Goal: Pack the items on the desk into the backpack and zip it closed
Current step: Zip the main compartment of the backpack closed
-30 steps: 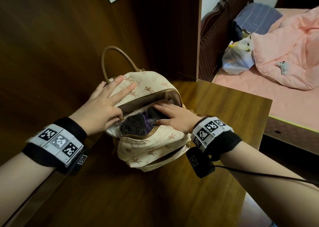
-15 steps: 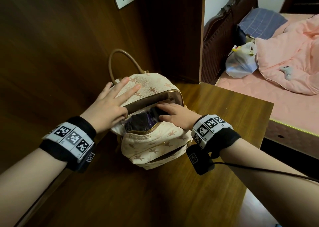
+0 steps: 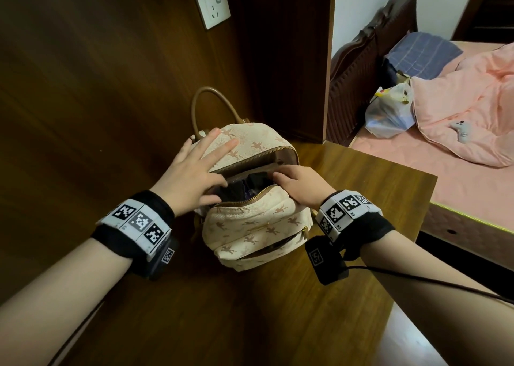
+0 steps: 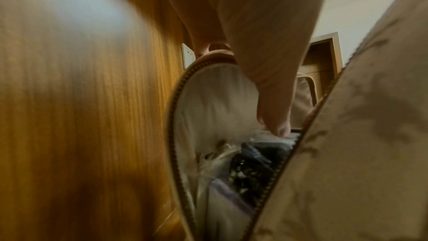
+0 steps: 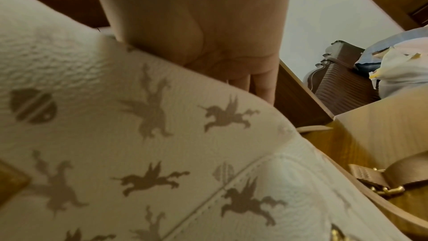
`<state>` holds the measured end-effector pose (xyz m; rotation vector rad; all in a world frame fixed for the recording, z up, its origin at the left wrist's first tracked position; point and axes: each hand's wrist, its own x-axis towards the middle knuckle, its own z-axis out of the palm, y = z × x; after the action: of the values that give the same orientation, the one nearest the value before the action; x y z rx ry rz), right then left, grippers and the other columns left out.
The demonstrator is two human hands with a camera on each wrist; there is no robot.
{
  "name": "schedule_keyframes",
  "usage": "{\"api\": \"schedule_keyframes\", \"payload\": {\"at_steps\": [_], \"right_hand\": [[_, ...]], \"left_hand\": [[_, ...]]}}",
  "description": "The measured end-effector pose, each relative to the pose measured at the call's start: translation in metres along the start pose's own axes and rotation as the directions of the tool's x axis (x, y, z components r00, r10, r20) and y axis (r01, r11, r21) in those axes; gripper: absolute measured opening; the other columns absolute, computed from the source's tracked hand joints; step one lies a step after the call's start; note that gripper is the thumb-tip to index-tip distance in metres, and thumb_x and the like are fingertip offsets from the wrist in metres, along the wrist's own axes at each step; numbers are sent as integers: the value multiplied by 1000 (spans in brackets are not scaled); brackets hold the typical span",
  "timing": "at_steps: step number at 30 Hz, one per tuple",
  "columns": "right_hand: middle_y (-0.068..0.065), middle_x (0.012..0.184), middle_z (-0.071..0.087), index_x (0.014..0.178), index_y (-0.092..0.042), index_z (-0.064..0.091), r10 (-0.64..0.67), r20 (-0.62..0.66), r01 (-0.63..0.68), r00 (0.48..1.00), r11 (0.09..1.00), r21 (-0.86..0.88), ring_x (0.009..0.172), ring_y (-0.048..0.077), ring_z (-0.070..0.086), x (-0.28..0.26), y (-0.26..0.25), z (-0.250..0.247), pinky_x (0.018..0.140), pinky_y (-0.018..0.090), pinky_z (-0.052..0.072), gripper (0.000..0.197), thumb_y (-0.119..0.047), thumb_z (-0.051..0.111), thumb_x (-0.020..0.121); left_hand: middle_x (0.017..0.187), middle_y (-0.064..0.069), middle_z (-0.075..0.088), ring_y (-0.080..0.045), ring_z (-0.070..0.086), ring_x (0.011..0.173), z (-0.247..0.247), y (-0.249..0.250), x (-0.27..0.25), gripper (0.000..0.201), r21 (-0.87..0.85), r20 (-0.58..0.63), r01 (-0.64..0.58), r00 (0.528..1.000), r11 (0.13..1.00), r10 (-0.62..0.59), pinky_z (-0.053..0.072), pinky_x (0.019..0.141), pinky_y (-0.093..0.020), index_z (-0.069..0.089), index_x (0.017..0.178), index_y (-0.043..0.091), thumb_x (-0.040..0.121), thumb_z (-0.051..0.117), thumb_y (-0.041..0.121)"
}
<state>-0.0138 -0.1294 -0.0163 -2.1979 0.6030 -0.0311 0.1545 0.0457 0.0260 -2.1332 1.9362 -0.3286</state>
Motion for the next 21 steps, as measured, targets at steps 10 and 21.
{"api": "schedule_keyframes", "payload": {"at_steps": [10, 21], "right_hand": [[2, 139, 51, 129, -28, 56, 136, 126, -151, 983, 981, 121, 131, 30, 39, -13, -6, 2, 112, 48, 24, 87, -81, 19, 71], [0, 126, 62, 122, -26, 62, 67, 218, -122, 974, 961, 249, 115, 18, 56, -4, -26, 7, 110, 40, 33, 99, -90, 43, 49]], "left_hand": [[150, 2, -38, -34, -40, 135, -3, 26, 5, 51, 115, 165, 153, 971, 982, -171, -10, 111, -66, 57, 123, 49, 83, 69, 20], [159, 1, -20, -31, -29, 141, -7, 45, 1, 26, -12, 87, 231, 969, 973, -229, -5, 114, -63, 66, 112, 37, 90, 59, 25]]}}
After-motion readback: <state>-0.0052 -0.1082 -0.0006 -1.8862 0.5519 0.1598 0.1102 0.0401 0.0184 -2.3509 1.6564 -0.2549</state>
